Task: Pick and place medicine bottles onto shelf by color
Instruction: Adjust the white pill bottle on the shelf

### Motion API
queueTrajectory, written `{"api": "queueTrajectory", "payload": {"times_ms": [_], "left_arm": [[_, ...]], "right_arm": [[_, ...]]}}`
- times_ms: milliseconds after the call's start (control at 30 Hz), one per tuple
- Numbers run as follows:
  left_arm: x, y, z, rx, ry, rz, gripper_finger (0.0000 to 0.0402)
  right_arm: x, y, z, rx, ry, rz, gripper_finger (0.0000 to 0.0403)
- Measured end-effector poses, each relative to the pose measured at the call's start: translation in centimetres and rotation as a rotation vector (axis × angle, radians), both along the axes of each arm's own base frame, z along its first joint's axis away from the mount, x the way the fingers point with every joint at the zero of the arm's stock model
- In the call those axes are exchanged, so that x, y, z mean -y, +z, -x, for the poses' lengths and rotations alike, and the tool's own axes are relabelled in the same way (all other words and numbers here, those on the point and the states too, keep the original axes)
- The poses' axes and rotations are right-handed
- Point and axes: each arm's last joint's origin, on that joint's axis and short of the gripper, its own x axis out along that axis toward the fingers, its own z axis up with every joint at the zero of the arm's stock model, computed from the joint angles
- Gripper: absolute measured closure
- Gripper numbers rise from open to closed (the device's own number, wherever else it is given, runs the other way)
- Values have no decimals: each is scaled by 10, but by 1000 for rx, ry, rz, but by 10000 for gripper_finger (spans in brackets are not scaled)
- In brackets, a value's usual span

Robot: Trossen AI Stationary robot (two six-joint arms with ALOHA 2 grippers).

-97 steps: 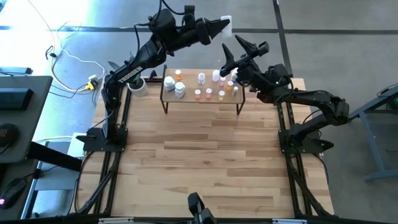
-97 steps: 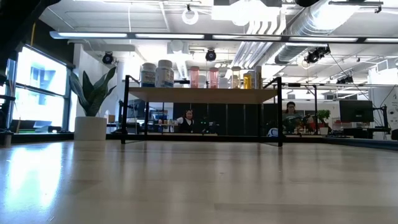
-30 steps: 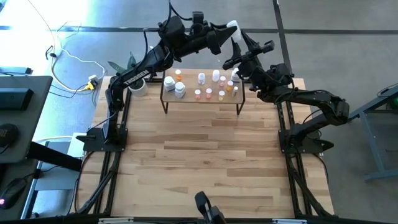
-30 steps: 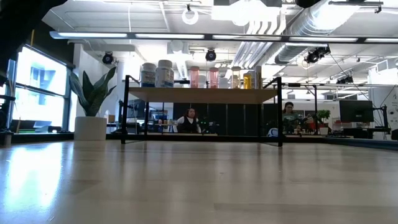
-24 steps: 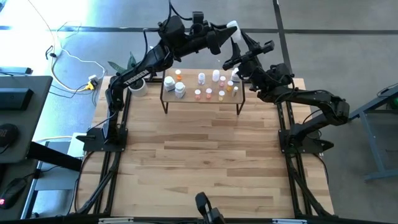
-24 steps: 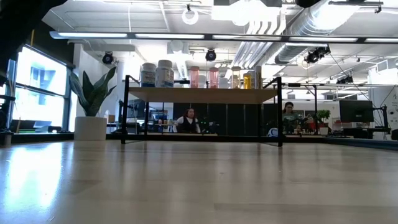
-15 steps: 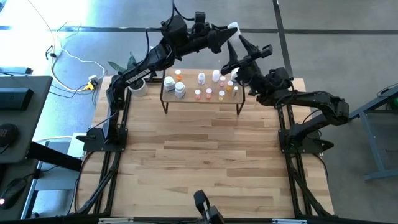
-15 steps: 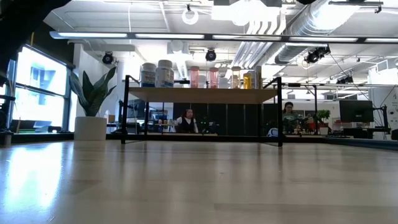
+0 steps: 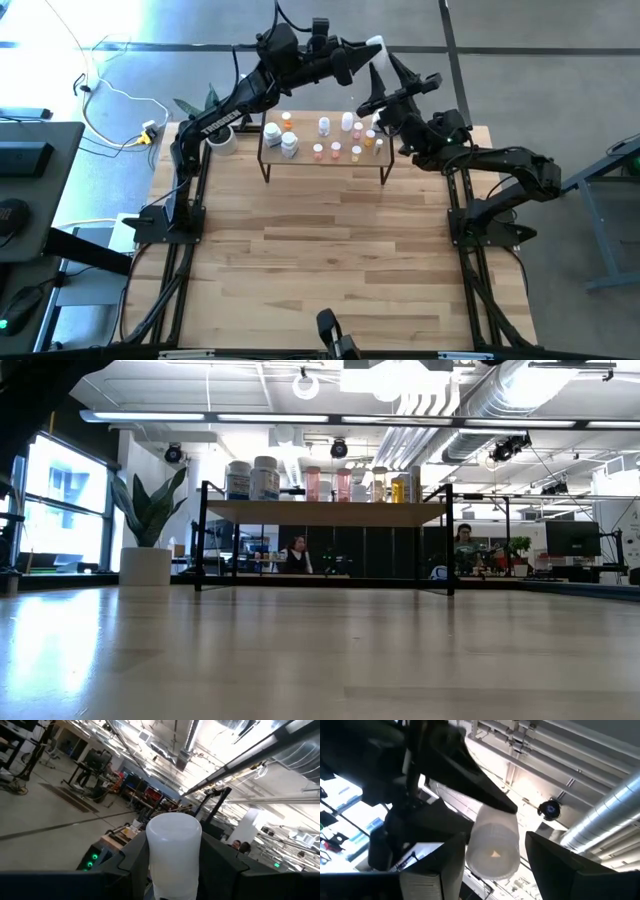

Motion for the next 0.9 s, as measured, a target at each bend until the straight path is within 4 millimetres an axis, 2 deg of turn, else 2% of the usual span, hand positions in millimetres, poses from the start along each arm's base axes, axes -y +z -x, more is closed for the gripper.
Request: {"api": "queueTrajectory", "payload": {"times_ms": [133, 633, 900], "left_arm": [[0, 0, 0, 3, -2, 7, 264], [1, 0, 0, -4, -6, 23, 262], [1, 0, 0, -50, 15, -90, 225]], "right_arm": [[0, 0, 0, 20, 37, -7, 215], [1, -1, 0, 25, 19, -43, 279], [1, -1, 0, 30, 17, -54, 285]]}}
